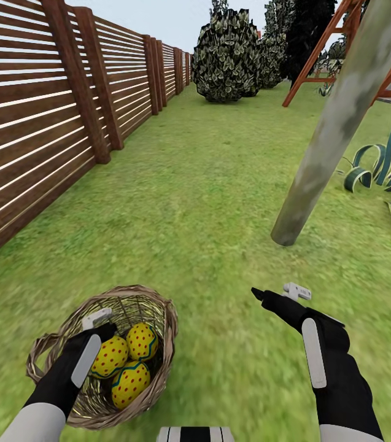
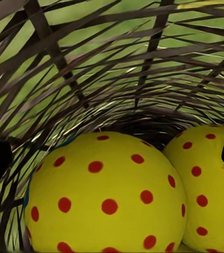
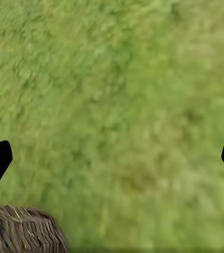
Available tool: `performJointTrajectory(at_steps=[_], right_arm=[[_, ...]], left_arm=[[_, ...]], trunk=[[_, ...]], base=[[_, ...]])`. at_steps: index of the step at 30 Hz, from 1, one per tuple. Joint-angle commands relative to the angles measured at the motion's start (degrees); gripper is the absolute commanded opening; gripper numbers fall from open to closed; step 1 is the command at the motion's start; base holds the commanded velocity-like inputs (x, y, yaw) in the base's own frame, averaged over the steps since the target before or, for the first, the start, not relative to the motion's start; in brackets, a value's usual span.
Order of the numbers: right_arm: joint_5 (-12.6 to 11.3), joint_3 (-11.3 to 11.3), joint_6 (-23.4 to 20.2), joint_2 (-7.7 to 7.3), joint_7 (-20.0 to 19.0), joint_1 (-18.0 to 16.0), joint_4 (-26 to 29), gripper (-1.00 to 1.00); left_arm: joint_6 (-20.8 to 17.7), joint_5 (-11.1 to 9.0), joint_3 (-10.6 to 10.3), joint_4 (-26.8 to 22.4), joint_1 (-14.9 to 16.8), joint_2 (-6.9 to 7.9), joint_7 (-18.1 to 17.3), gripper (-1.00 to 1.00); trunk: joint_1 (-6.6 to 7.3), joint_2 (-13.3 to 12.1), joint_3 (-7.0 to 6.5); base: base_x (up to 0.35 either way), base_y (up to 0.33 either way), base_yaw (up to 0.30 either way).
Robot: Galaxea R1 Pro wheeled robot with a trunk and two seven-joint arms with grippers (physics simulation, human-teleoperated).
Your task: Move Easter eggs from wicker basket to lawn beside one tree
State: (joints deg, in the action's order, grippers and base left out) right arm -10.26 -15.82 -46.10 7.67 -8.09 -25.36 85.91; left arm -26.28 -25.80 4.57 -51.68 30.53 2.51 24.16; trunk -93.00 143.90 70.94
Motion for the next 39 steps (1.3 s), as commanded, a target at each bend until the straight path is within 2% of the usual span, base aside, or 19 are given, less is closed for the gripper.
performJointTrajectory(at_steps=[1,8,14,17,26,32,39], right_arm=[[0.1,-0.2,-0.3,0.06,-0.4,0.0,0.1,1.0],[0.1,-0.2,-0.3,0.06,-0.4,0.0,0.1,1.0],[0.1,-0.2,-0.3,0.06,-0.4,0.0,0.1,1.0],[0.1,-0.2,-0.3,0.06,-0.4,0.0,0.1,1.0],[0.1,-0.2,-0.3,0.06,-0.4,0.0,0.1,1.0],[0.1,-0.2,-0.3,0.06,-0.4,0.0,0.1,1.0],[0.1,-0.2,-0.3,0.06,-0.4,0.0,0.1,1.0]], left_arm=[[-0.2,-0.9,-0.1,-0.1,0.0,0.04,0.4,1.0],[-0.3,-2.0,-0.2,-0.1,0.1,0.12,0.0,1.0],[-0.3,-2.1,-0.2,-0.1,0.1,0.12,0.0,1.0],[-0.3,-2.1,-0.2,-0.1,0.1,0.12,0.0,1.0],[-0.3,-2.1,-0.1,0.0,0.1,0.12,0.1,1.0],[-0.3,-2.1,0.1,0.1,0.1,0.02,0.1,1.0],[-0.3,-3.6,0.0,1.0,0.0,-0.04,0.1,1.0]], trunk=[[0.01,0.0,0.05],[0.01,0.0,0.05],[0.01,0.0,0.05],[-0.07,0.1,0.71],[-0.07,0.1,0.71],[-0.2,0.1,1.82],[-0.2,0.1,1.82]], base=[[0.0,0.0,0.0],[0.0,0.0,0.0],[0.0,0.0,0.0],[0.0,0.0,0.0],[0.0,0.0,0.0],[0.0,0.0,0.0],[0.0,0.0,0.0]])
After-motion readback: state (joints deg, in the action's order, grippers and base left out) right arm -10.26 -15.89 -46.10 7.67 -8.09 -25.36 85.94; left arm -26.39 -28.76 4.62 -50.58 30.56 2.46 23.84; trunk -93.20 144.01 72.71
